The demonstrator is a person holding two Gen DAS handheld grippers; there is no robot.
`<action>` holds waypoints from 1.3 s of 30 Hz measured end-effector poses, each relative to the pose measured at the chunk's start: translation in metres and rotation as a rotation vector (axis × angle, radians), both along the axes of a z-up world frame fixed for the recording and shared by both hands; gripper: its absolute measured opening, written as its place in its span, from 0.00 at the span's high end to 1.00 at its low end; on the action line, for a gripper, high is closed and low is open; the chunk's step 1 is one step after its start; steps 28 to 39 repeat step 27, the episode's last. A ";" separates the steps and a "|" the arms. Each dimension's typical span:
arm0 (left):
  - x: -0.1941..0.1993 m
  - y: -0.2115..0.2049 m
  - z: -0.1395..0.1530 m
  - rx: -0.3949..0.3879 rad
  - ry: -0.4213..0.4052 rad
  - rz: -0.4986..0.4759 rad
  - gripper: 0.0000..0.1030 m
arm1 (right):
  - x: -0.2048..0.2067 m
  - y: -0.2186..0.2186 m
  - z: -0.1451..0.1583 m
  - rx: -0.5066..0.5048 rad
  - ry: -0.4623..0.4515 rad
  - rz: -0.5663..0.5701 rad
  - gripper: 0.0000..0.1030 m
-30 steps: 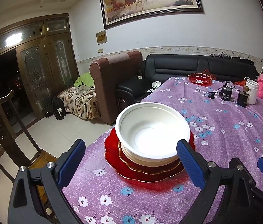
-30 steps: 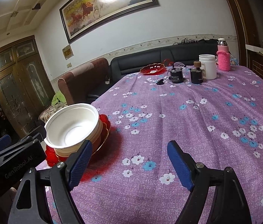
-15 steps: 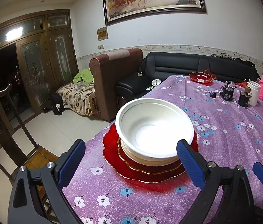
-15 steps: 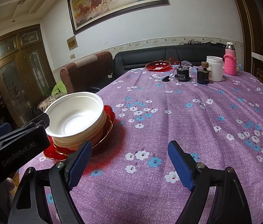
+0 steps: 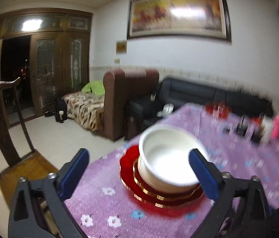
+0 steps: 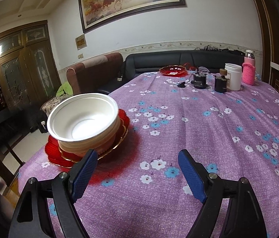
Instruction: Organize plates and bowls
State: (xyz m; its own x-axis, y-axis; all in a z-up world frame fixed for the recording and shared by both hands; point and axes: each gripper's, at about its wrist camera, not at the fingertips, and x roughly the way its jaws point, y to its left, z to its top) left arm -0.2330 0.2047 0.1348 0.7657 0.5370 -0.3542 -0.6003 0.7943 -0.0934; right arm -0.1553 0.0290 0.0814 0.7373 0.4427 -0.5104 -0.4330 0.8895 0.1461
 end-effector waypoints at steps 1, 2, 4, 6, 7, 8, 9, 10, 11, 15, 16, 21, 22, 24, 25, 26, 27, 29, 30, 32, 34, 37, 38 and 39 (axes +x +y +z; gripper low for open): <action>-0.009 0.003 0.004 -0.010 -0.045 0.007 0.00 | -0.001 0.003 0.002 -0.006 -0.009 0.009 0.15; -0.012 0.005 0.005 -0.013 -0.066 0.005 0.00 | -0.002 0.006 0.003 -0.009 -0.014 0.015 0.15; -0.016 0.007 0.008 0.003 -0.083 -0.003 0.00 | -0.005 0.012 0.006 -0.020 -0.028 0.039 0.15; -0.017 0.005 0.010 0.037 -0.075 -0.003 0.00 | -0.010 0.018 0.009 -0.029 -0.039 0.063 0.15; -0.017 0.003 0.010 0.060 -0.070 -0.001 0.00 | -0.013 0.021 0.009 -0.033 -0.046 0.074 0.15; -0.017 0.001 0.010 0.076 -0.066 0.001 0.00 | -0.015 0.023 0.010 -0.036 -0.051 0.082 0.15; -0.017 0.000 0.011 0.077 -0.065 -0.004 0.00 | -0.017 0.025 0.010 -0.039 -0.055 0.090 0.15; -0.017 0.000 0.011 0.067 -0.064 -0.024 0.00 | -0.018 0.027 0.010 -0.042 -0.058 0.099 0.15; -0.015 0.001 0.011 0.057 -0.058 -0.037 0.00 | -0.019 0.029 0.010 -0.044 -0.059 0.107 0.15; -0.007 0.005 0.014 0.044 0.009 -0.031 0.00 | -0.017 0.032 0.008 -0.045 -0.049 0.136 0.15; -0.006 0.007 0.017 0.035 0.026 -0.035 0.00 | -0.013 0.034 0.007 -0.033 -0.039 0.147 0.15; -0.023 0.011 0.027 0.108 0.023 0.052 0.00 | 0.009 0.046 0.003 0.028 0.079 0.184 0.15; -0.024 0.012 0.028 0.117 0.024 0.068 0.00 | 0.010 0.051 0.002 0.028 0.093 0.200 0.15; -0.023 0.016 0.028 0.116 0.035 0.085 0.00 | 0.008 0.053 0.001 0.025 0.085 0.218 0.15; -0.022 0.017 0.029 0.107 0.041 0.089 0.00 | 0.006 0.053 0.002 0.024 0.078 0.228 0.15; -0.020 0.016 0.030 0.102 0.043 0.086 0.00 | 0.004 0.052 0.002 0.025 0.071 0.238 0.15; -0.017 0.016 0.030 0.098 0.049 0.080 0.00 | 0.003 0.050 0.004 0.027 0.064 0.240 0.15; -0.017 0.016 0.030 0.098 0.049 0.080 0.00 | 0.003 0.050 0.004 0.027 0.064 0.240 0.15; -0.017 0.016 0.030 0.098 0.049 0.080 0.00 | 0.003 0.050 0.004 0.027 0.064 0.240 0.15; -0.017 0.016 0.030 0.098 0.049 0.080 0.00 | 0.003 0.050 0.004 0.027 0.064 0.240 0.15; -0.017 0.016 0.030 0.098 0.049 0.080 0.00 | 0.003 0.050 0.004 0.027 0.064 0.240 0.15; -0.017 0.016 0.030 0.098 0.049 0.080 0.00 | 0.003 0.050 0.004 0.027 0.064 0.240 0.15; -0.017 0.016 0.030 0.098 0.049 0.080 0.00 | 0.003 0.050 0.004 0.027 0.064 0.240 0.15; -0.017 0.016 0.030 0.098 0.049 0.080 0.00 | 0.003 0.050 0.004 0.027 0.064 0.240 0.15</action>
